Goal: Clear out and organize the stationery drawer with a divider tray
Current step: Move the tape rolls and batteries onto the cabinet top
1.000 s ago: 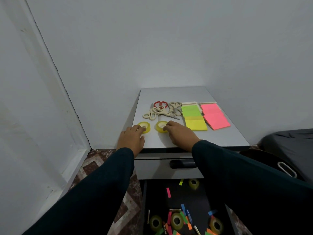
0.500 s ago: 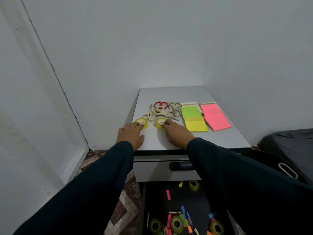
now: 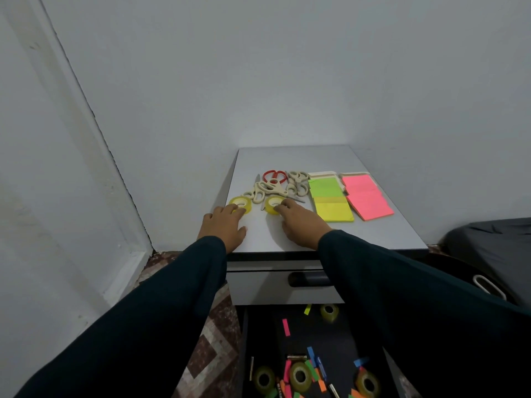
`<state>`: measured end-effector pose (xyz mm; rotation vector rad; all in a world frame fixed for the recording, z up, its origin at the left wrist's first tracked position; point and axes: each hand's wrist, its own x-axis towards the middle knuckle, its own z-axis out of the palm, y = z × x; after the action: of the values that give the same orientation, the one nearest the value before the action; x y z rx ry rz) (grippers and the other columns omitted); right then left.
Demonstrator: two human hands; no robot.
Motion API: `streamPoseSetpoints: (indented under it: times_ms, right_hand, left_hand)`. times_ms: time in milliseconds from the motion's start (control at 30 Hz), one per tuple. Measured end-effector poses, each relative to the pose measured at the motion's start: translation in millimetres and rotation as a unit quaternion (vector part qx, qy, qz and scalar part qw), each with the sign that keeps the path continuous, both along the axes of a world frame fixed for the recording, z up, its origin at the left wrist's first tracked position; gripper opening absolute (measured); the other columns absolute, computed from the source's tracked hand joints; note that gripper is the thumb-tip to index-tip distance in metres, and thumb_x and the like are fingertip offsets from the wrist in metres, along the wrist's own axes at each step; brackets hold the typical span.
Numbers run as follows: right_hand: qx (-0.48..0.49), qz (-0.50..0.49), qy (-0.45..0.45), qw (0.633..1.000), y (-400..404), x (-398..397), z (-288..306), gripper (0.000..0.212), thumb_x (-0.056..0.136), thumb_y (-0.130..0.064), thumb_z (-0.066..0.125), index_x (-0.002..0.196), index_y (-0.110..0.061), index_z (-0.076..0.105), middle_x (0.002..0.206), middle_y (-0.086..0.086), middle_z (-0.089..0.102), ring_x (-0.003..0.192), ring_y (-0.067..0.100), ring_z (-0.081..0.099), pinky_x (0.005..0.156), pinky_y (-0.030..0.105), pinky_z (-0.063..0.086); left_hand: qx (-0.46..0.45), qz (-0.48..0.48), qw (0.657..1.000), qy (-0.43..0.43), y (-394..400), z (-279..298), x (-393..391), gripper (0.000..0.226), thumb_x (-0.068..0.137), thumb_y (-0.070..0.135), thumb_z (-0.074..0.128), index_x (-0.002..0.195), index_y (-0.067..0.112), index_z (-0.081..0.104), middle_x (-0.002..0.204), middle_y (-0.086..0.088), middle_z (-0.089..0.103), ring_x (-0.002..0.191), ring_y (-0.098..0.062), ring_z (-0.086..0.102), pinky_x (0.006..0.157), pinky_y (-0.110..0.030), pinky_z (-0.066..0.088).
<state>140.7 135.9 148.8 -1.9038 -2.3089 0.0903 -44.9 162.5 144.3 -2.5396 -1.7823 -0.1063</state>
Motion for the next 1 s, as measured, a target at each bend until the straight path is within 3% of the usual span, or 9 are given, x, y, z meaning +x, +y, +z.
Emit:
streamPoseSetpoints:
  times_ms: [300,500,867,1000]
  right_hand:
    - [0.025,0.0,0.038,0.999,-40,16,12,0.039,0.095,-0.01,0.043,0.134,-0.011,0.044,0.137,0.009,0.041,0.122,0.025,0.046,0.094,0.035,0.045]
    - [0.046,-0.006,0.052,0.998,-82,33,11,0.031,0.095,-0.01,0.044,0.125,-0.011,0.049,0.128,0.008,0.048,0.111,0.024,0.049,0.088,0.034,0.044]
    - [0.081,-0.004,0.063,0.995,-151,51,-24,0.022,0.095,-0.012,0.044,0.111,-0.008,0.058,0.112,0.01,0.055,0.098,0.027,0.055,0.08,0.038,0.047]
    - [0.058,-0.007,0.067,0.996,-169,55,-50,0.019,0.095,-0.012,0.045,0.106,-0.007,0.059,0.111,0.012,0.056,0.092,0.032,0.057,0.074,0.037,0.047]
  left_hand:
    - [0.054,-0.045,0.995,-0.077,-33,12,-5,0.037,0.096,0.029,0.045,0.132,0.021,0.049,0.137,-0.003,0.048,0.121,-0.023,0.044,0.099,-0.035,0.035]
    - [0.086,-0.088,0.986,-0.112,-73,6,-6,0.025,0.093,0.028,0.05,0.113,0.017,0.061,0.111,-0.002,0.059,0.103,-0.021,0.051,0.085,-0.029,0.037]
    - [0.084,-0.145,0.982,-0.091,-132,-36,-1,0.023,0.089,0.026,0.054,0.099,0.01,0.066,0.097,-0.011,0.061,0.093,-0.03,0.056,0.076,-0.037,0.043]
    - [0.054,-0.15,0.984,-0.076,-149,-62,-1,0.022,0.088,0.025,0.058,0.103,0.01,0.066,0.098,-0.012,0.062,0.094,-0.031,0.058,0.076,-0.035,0.043]
